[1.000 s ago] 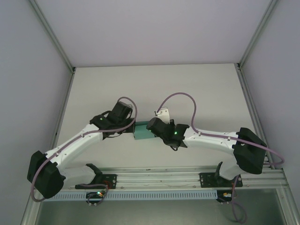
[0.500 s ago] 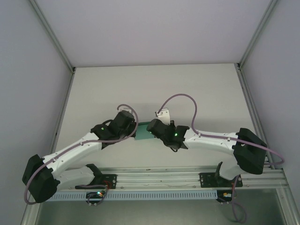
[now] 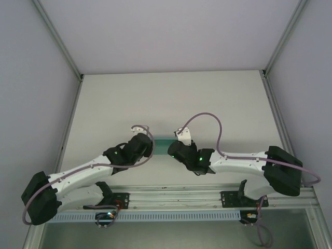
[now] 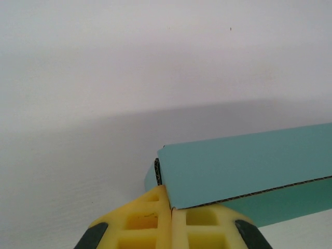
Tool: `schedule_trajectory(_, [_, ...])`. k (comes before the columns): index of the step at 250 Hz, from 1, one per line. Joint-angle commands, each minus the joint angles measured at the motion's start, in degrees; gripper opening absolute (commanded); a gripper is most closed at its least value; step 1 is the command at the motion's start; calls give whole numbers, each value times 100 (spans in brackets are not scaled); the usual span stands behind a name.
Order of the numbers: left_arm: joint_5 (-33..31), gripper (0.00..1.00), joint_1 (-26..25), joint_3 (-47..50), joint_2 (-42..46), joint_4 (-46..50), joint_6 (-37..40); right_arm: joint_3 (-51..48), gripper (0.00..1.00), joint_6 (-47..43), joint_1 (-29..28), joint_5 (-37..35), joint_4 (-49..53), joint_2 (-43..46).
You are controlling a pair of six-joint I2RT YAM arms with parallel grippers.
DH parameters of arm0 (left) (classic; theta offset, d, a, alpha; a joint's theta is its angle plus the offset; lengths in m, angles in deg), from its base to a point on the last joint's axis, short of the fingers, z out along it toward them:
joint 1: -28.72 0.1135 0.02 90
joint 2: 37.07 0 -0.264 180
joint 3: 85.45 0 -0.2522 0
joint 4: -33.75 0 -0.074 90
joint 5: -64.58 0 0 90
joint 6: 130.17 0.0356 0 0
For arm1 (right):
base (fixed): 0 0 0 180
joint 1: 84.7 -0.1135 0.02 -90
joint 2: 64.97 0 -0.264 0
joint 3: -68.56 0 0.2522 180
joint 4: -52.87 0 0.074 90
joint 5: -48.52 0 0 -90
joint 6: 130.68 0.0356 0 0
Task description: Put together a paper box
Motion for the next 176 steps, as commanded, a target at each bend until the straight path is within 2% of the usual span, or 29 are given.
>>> schedule_trajectory(1, [671,0,-130,393,-107,937,-82,-12,32,-338,-71,436,-123,279])
schedule_trajectory(28, [617,0,-132,320,-179,912,-20,18,47,-578,-20,553,-222,596])
schedule_trajectory(70, [574,0,-143,196,-335,919,91,-2,57,-643,277,884,-333,892])
schedule_trajectory(106, [531,0,-149,168,-327,921,160,57,57,-482,710,1176,-333,804])
schedule_trajectory(146, [521,0,-149,113,-293,878,281,-40,51,-101,883,1340,-120,529])
schedule_trajectory(176, [628,17,-152,-32,-215,920,498,-221,48,176,893,1481,-37,360])
